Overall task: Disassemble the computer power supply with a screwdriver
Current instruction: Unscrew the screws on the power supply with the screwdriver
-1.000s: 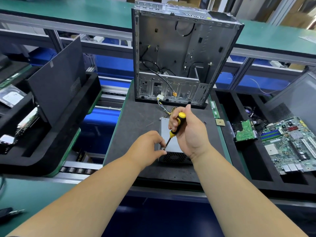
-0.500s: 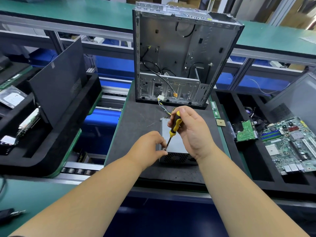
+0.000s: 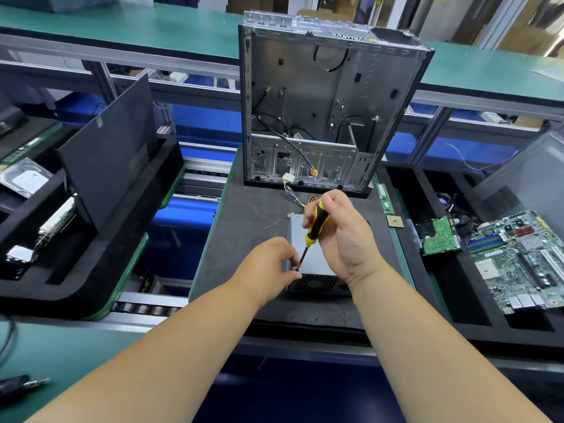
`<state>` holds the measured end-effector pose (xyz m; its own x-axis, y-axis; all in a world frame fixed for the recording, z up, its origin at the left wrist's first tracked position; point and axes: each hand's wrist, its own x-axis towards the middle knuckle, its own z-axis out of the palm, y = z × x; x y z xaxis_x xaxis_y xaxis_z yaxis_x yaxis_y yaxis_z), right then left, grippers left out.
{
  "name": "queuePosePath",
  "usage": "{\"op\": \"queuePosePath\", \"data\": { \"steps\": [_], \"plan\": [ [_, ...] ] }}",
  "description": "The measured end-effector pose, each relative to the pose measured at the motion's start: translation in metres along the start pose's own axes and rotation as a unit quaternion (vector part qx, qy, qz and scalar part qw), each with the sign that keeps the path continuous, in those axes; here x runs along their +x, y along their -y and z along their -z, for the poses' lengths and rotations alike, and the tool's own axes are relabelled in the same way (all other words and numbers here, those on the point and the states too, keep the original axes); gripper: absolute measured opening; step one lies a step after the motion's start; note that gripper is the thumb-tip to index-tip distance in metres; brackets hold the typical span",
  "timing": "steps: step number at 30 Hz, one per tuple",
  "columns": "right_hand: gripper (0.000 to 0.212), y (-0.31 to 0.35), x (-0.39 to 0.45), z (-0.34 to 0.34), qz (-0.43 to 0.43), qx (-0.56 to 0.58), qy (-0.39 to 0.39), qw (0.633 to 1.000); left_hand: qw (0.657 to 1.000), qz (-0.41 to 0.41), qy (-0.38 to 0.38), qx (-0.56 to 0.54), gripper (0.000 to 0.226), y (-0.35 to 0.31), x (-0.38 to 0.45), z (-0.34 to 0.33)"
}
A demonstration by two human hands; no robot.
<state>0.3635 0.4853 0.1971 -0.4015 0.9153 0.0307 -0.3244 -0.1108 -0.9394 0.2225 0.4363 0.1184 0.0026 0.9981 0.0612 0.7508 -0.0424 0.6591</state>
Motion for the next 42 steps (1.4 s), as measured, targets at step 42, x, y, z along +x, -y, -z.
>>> {"op": "queuePosePath", "data": {
  "steps": [42],
  "plan": [
    [0.02, 0.0, -0.004, -0.001, -0.012, -0.025, -0.013, 1.0, 1.0, -0.008, 0.005, -0.021, 0.02, 0.002, -0.007, -0.001]
  ]
}}
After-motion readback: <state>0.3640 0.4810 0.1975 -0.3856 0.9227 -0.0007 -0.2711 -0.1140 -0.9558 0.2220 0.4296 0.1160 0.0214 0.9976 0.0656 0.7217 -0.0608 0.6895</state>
